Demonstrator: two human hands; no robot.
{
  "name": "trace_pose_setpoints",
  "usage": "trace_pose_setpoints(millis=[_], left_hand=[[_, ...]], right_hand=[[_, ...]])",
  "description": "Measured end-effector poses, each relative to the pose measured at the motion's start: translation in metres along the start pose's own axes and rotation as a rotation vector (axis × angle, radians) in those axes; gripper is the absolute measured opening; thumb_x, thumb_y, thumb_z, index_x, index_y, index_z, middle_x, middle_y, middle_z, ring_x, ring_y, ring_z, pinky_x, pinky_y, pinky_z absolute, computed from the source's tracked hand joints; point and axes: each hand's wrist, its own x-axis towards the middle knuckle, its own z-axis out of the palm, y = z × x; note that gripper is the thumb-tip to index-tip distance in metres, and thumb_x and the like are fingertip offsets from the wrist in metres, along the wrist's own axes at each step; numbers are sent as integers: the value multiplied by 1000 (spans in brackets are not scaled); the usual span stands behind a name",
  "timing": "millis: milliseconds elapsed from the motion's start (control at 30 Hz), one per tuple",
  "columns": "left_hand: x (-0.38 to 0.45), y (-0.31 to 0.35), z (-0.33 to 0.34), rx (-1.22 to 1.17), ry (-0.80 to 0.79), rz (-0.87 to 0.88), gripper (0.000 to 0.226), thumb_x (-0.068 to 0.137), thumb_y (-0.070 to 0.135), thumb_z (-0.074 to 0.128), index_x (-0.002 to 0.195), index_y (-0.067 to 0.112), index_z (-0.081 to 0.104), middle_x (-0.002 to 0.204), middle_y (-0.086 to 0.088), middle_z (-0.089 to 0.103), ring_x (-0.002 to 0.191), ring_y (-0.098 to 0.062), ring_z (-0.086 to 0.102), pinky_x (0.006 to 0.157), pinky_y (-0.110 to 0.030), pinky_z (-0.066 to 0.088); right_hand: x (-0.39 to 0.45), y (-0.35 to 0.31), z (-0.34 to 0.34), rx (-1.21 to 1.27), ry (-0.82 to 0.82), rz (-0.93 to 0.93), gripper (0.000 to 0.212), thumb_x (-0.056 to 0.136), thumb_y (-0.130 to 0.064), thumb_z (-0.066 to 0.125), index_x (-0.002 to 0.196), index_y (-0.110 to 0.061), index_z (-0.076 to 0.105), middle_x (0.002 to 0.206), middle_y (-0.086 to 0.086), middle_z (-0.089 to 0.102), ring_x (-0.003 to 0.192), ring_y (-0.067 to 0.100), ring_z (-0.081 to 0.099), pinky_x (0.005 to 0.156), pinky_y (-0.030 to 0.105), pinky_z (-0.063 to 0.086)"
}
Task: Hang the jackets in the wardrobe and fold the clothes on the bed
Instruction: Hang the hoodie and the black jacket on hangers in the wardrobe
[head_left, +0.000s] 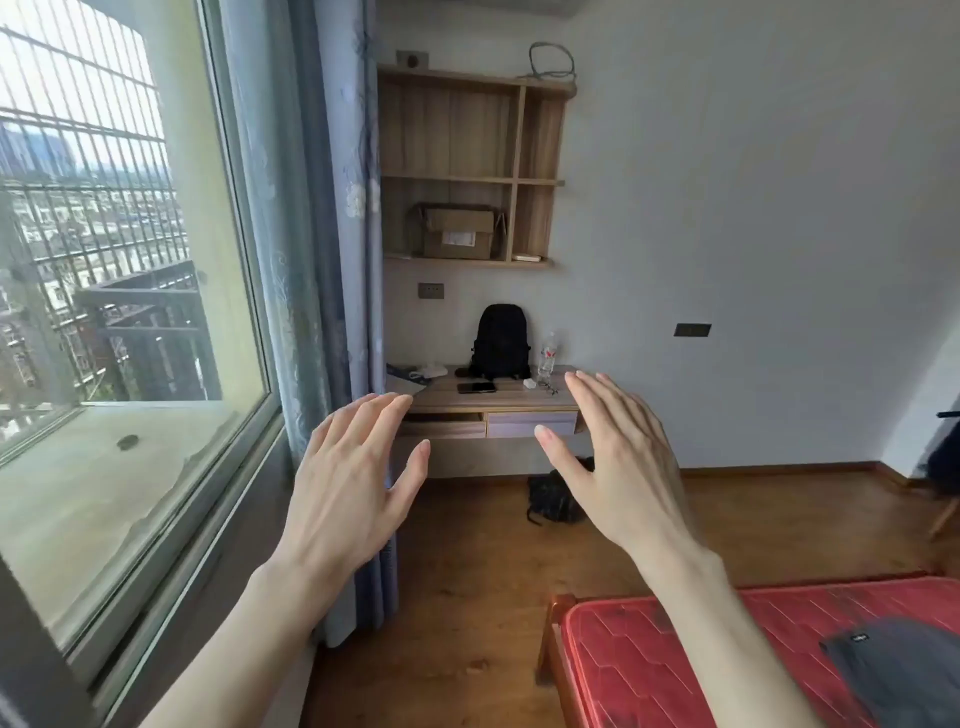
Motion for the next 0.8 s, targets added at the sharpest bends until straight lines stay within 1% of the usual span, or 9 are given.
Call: trace_pose_setpoints(millis=[67,200,267,367,433,500,633,800], left_hand=[[20,-5,15,-16,-11,-1,54,105,53,44,146,20,54,143,0,60,136,-22,53,114,-40,43],[70,-15,57,-5,14,2,53,104,52,45,145,20,55,143,0,61,136,-22,54,114,-40,42],[95,-21,81,7,41,3,52,104,51,47,145,21,55,142,0,62,136,-22,53,114,-38,40],[129,-25,114,8,48,-9,51,103,49,49,144,19,56,142,-1,62,135,-23,54,114,-38,39],[147,-28,133,-1,48,-13,52,103,49,48,143,18,56,141,-1,63,135,-24,55,114,-40,41],[165,-32,150,-5,50,-15,51,103,49,48,143,18,57,141,-1,63,135,-25,55,114,-41,41],[199,-42,175,5,63,-10,50,102,47,50,141,16,58,139,-1,64,135,-25,55,114,-40,41],[237,-63,216,-5,64,-4,48,103,46,49,141,17,56,139,0,63,136,-24,54,114,-40,40]], right_hand=[[18,11,15,-2,-9,12,77,102,-71,29,161,-23,35,166,-4,38,155,11,28,125,27,14],[60,42,55,-27,-30,12,77,102,-71,28,162,-23,33,167,-5,35,156,10,25,126,27,11],[83,62,71,-27,-3,-2,76,103,-70,31,161,-22,35,166,-4,38,155,12,28,127,29,14],[115,85,93,-13,41,-15,73,103,-67,35,158,-19,41,161,-1,45,152,15,36,127,33,23],[134,97,107,-7,49,-25,73,103,-66,37,157,-18,43,161,0,46,152,16,36,127,37,27],[155,108,121,-5,39,-33,73,103,-66,36,157,-18,43,161,0,46,152,17,36,127,39,28],[189,124,148,-8,11,-34,74,103,-69,32,159,-20,40,163,-2,43,154,15,32,128,33,21],[227,141,185,-20,-5,-43,75,103,-69,32,160,-21,39,163,-2,42,154,15,31,126,27,15]])
